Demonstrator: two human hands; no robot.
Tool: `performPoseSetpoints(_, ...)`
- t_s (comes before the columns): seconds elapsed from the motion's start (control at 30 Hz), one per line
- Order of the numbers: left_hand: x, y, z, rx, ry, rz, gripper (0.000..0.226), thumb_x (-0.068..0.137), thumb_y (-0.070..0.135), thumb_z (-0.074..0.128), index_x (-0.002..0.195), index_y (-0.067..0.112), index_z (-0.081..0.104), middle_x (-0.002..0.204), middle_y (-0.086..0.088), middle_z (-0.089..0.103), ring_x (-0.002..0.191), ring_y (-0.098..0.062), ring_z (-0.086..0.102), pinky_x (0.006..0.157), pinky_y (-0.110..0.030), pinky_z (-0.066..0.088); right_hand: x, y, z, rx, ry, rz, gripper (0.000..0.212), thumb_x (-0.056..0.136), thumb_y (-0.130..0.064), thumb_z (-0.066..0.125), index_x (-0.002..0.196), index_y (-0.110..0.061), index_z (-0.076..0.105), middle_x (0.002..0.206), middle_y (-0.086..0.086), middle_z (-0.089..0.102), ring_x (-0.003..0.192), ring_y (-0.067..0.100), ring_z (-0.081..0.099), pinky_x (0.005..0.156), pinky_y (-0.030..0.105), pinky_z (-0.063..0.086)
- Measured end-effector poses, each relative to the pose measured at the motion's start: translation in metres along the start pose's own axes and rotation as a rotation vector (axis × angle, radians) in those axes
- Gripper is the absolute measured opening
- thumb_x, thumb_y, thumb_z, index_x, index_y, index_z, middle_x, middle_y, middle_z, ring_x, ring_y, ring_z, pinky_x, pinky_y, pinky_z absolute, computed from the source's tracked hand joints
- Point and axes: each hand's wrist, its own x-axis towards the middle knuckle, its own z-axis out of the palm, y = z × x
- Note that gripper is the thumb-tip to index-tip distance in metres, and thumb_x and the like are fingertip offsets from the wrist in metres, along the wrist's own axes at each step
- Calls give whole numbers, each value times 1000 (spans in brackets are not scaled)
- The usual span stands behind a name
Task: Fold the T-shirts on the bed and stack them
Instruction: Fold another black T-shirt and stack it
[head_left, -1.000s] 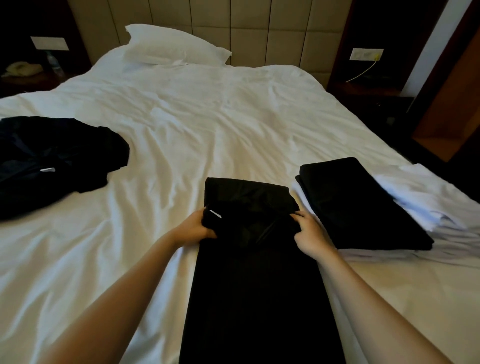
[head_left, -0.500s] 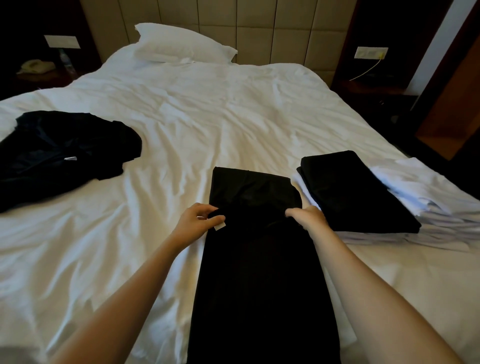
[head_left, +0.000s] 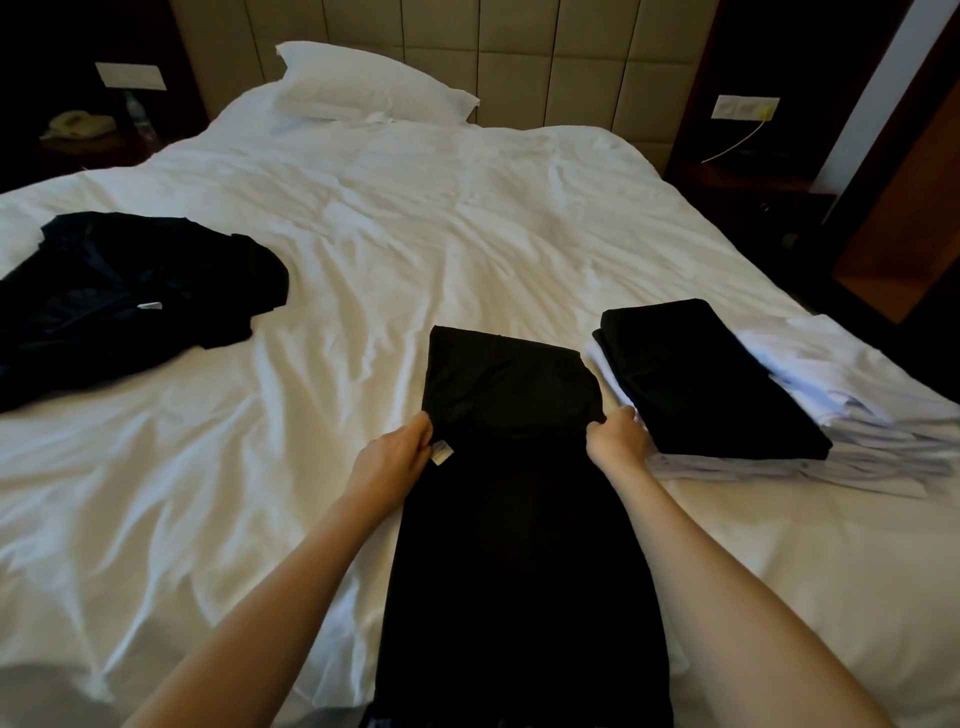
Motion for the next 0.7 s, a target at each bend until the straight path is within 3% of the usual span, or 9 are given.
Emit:
performPoseSetpoints(0.1, 3, -5, -1, 37, -138, -45, 34, 82, 29, 56, 70, 29, 24, 63, 7, 41, 59, -17, 42, 50, -25, 27, -2, 1, 3, -85, 20, 15, 61, 94, -22, 54, 142, 2, 23, 148, 20, 30, 135, 36, 32, 106, 43, 31)
performPoseSetpoints(0.17, 6, -5, -6, -305, -114, -160, 28, 71, 33, 60, 76, 26, 33, 74, 2, 48, 66, -18, 46, 57, -26, 33, 2, -4, 2, -83, 3, 4, 68, 93, -25, 55, 144, 3, 20, 149, 19, 28, 137, 36, 29, 108, 43, 29)
performPoseSetpoints(0.23, 18, -3, -12, -677, -50, -352, 37, 69, 31, 59, 99, 18, 44, 98, -5, 52, 84, -23, 52, 71, -30, 41, 9, -10, 3, -48, -36, -40, 69, 92, -27, 55, 144, 3, 21, 148, 18, 30, 137, 34, 30, 108, 41, 30)
performPoseSetpoints(0.33, 46, -5, -13, -758, -98, -561, 52, 88, 29, 57, 132, 8, 38, 122, -14, 51, 107, -28, 53, 87, -35, 43, 21, -21, 5, 4, -57, -48, 68, 88, -34, 56, 139, 3, 33, 140, 18, 42, 129, 32, 42, 104, 40, 39)
performPoseSetpoints(0.43, 76, -4, -12, -799, -178, -598, 50, 91, 42, 54, 122, 3, 52, 112, -17, 58, 98, -26, 60, 76, -29, 47, 39, -28, 8, 79, -116, -8, 57, 86, -31, 61, 132, -2, 46, 127, 14, 55, 113, 31, 56, 90, 36, 48)
performPoseSetpoints(0.5, 92, -2, -8, -881, -175, -661, 50, 87, 44, 60, 114, 3, 57, 107, -13, 64, 94, -24, 64, 81, -31, 52, 51, -30, 9, 225, -203, 51, 55, 83, -27, 66, 132, -11, 48, 118, 11, 59, 102, 29, 60, 81, 33, 50)
performPoseSetpoints(0.6, 114, -1, 3, -943, -118, -782, 53, 82, 35, 70, 117, -1, 54, 109, -14, 62, 99, -29, 63, 86, -36, 53, 67, -35, 9, 383, -321, 174, 57, 76, -19, 72, 127, -8, 50, 114, 13, 60, 100, 32, 60, 88, 39, 51)
performPoseSetpoints(0.7, 131, 3, 15, -952, -77, -832, 50, 84, 23, 69, 123, -2, 48, 111, -16, 59, 104, -32, 61, 84, -36, 51, 81, -45, 11, 393, -369, 128, 57, 75, -7, 69, 128, -3, 48, 116, 16, 58, 102, 33, 58, 85, 39, 51)
